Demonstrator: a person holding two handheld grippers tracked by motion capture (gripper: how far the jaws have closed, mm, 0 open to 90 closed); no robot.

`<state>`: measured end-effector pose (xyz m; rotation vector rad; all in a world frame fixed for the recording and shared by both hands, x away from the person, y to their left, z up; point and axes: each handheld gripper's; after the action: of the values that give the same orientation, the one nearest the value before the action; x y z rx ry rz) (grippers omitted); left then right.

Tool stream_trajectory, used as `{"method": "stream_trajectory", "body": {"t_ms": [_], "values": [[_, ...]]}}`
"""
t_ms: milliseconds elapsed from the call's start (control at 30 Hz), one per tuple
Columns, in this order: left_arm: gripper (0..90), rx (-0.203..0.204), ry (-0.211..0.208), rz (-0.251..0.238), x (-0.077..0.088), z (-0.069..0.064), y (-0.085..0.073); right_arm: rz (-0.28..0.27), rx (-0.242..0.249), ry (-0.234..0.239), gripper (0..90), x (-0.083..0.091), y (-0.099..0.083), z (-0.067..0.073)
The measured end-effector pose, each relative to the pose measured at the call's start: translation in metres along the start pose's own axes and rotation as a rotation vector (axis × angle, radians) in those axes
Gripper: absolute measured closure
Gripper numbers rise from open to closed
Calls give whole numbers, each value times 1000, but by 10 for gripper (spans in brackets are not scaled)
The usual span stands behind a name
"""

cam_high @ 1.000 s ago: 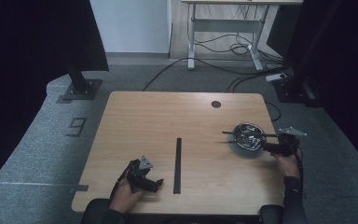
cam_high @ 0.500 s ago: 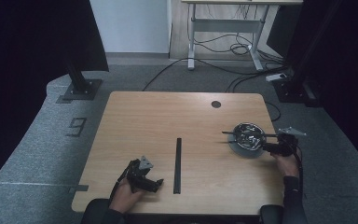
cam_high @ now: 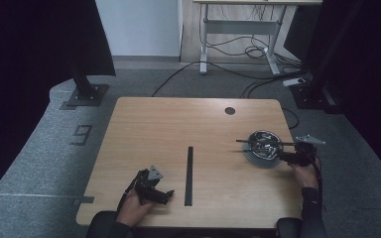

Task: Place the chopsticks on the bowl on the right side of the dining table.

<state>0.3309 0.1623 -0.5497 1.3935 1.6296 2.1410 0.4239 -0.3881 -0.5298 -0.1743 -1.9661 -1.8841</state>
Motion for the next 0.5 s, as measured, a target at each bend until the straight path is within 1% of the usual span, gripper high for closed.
{"method": "stream_trajectory", "body": {"t_ms": [100,400,500], "values": [[0,0,0,0,0,0,0,-2,4,-9,25,1,0,0],[0,0,0,0,0,0,0,0,3,-4,29,1,0,1],[0,0,0,0,0,0,0,-2,7,-16,28,3,1,0]]}}
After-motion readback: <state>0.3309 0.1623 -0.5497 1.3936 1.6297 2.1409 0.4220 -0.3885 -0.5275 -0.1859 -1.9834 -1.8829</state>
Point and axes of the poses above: each handheld gripper's, and its own axes: x roughly backward along the jaws, y roughly out of its top, z roughly to its left, and after that the axes turned 13 degrees about -z, right-handed
